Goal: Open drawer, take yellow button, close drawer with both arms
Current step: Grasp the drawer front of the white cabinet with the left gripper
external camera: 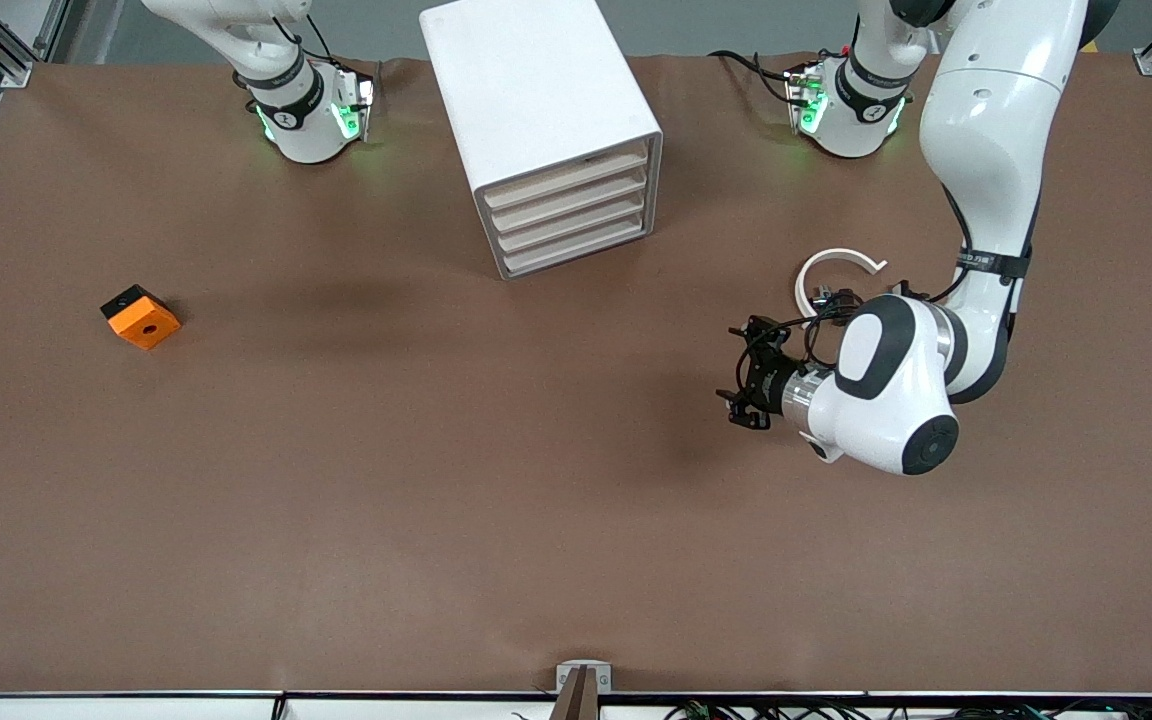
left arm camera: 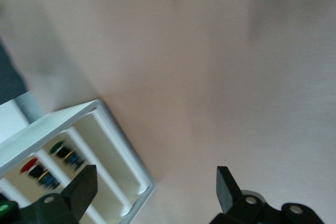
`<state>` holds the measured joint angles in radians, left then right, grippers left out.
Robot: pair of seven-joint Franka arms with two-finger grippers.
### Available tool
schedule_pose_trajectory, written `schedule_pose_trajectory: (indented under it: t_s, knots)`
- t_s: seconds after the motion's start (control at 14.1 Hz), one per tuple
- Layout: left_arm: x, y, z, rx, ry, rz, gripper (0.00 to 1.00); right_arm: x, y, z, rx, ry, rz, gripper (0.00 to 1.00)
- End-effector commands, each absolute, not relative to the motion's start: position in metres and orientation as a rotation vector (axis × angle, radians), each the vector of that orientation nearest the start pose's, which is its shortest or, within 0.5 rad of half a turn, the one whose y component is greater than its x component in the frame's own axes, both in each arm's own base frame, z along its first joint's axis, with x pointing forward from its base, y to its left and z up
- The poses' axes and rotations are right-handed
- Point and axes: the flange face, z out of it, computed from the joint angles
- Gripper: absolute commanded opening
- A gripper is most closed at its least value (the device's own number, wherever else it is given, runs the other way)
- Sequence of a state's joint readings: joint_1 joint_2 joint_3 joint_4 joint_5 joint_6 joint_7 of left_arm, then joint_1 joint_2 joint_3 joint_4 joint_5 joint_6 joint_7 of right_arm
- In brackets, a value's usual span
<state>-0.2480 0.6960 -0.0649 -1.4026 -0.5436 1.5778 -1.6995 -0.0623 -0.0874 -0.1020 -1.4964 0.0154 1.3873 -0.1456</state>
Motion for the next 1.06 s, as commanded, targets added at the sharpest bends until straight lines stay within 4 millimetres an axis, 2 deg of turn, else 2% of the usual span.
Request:
schedule_pose_trajectory:
  t_s: [0.0,0.21,0.43,0.78,0.99]
  knots:
    - [0.616,-0.257,0.266,-1.876,-1.903,1.256,1.0,0.493,-0.083,0.694,-3.119,0.025,0.022,1.0]
    - [0.602,-0.258,0.235,-1.677,-1.855,1.361,1.0,0.493,-0.084,0.694,-3.119,0.027,0.022,1.0]
    - [0.589,-0.266,0.221,-1.475,-1.807,1.467,1.0,0.494,-0.084,0.693,-3.119,0.027,0.024,1.0]
    - [0.566,-0.296,0.224,-1.216,-1.72,1.517,1.0,0.493,-0.084,0.694,-3.119,0.027,0.022,1.0]
    - [0.548,-0.335,0.231,-1.155,-1.68,1.507,1.0,0.494,-0.084,0.693,-3.119,0.027,0.024,1.0]
